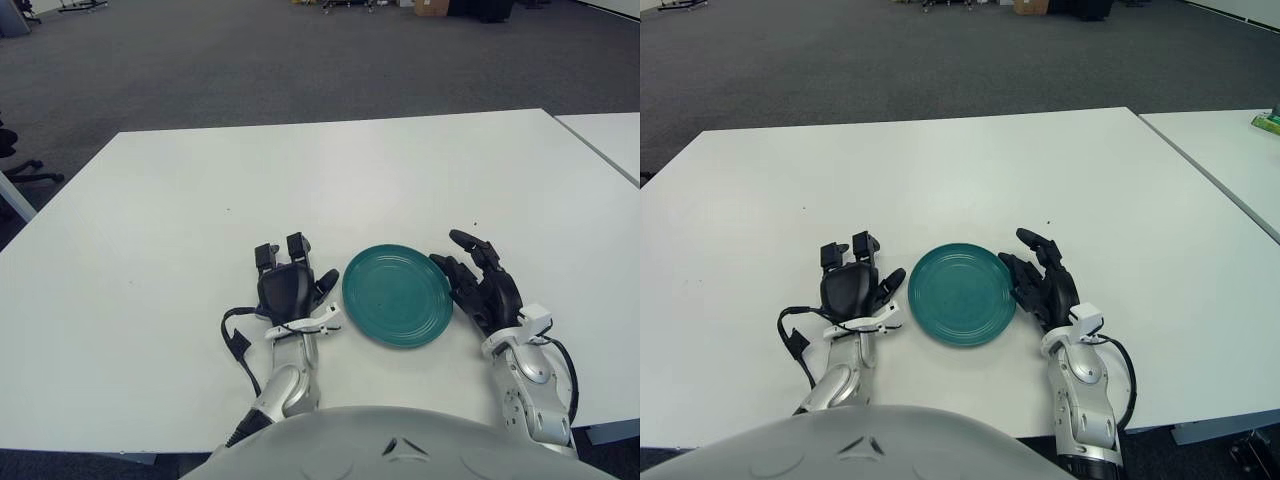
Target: Put the gum into the plate.
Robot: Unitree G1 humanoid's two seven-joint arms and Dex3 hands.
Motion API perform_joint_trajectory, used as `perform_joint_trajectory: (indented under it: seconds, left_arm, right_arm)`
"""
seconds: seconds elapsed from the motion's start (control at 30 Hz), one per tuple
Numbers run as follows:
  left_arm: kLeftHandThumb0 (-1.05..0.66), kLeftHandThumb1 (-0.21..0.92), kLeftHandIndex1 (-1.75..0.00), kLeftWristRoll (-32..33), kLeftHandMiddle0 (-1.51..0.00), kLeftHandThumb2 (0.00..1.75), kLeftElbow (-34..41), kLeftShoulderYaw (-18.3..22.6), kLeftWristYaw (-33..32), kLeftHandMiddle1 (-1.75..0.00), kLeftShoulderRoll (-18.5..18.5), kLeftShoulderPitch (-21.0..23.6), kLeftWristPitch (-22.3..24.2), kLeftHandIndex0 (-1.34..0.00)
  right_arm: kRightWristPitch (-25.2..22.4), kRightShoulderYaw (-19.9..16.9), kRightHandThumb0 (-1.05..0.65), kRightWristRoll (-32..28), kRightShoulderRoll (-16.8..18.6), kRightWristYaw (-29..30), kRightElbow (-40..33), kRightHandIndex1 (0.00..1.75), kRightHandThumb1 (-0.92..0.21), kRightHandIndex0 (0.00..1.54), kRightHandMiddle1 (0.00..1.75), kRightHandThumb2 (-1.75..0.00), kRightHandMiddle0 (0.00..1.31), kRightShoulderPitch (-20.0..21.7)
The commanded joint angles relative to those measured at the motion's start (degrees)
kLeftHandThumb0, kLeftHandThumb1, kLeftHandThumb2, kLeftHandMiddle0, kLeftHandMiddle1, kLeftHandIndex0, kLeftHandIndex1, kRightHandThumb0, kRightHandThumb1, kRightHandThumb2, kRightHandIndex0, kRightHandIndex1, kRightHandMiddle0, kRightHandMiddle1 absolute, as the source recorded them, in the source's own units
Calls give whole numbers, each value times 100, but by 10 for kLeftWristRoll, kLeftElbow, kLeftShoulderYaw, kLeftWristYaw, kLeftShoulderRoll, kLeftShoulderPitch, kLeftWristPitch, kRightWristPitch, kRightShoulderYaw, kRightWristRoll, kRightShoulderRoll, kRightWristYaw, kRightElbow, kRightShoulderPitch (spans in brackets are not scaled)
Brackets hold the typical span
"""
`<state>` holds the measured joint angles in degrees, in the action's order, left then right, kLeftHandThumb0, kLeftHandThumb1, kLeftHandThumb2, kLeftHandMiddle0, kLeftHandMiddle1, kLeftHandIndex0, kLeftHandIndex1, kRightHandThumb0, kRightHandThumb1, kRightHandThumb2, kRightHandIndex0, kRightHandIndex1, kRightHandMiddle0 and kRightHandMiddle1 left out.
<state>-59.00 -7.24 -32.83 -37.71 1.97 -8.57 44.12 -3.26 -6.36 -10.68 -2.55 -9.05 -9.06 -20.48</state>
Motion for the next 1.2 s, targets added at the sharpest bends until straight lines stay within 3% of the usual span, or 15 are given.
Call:
perform_joint_trajectory:
  seconds: [0.0,0.3,0.5,0.63,0.83,0.9,1.0,1.03,1.17]
  left_arm:
    - [-105,92,-172,-3,0,68,-17,8,-32,-101,-14,-22,-12,0]
    - [-105,92,-174,-24,-4,60,17,32,-101,-107,-30,-35,-44,0]
    - [-105,92,-175,-51,-6,60,66,26,-84,-109,-30,-58,-33,0]
    - [-105,92,-171,-73,-6,61,130,4,-58,-109,-21,-97,-21,0]
    - [-105,92,-163,-61,-6,59,200,8,-30,-107,-48,-133,-72,0]
    - [-105,92,-160,-59,-7,58,228,15,-10,-106,-67,-146,-88,0]
    - [-105,92,-156,-6,-7,54,276,57,45,-103,-147,-170,-170,0]
    - [-105,92,-155,27,-7,53,282,74,70,-102,-187,-170,-219,0]
    - [-105,92,-151,91,-7,45,287,109,131,-90,-267,-168,-328,0]
  right_arm:
    - [-47,1,-50,0,-2,6,35,57,-92,47,85,-61,1,-24]
    - [-43,0,-53,-1,-1,4,45,56,-92,50,86,-63,1,-24]
    - [-43,3,-53,1,1,5,44,55,-92,51,86,-65,1,-27]
    - [-43,6,-52,1,3,6,43,55,-92,51,86,-65,2,-29]
    - [-42,10,-52,2,5,7,44,56,-92,53,87,-64,3,-27]
    - [-43,11,-52,2,5,7,46,56,-92,53,87,-64,3,-25]
    - [-45,13,-52,2,6,7,48,56,-92,53,87,-63,3,-23]
    - [-47,14,-53,1,7,7,47,56,-92,53,87,-63,3,-22]
    - [-50,14,-52,0,8,8,44,56,-92,53,87,-63,2,-22]
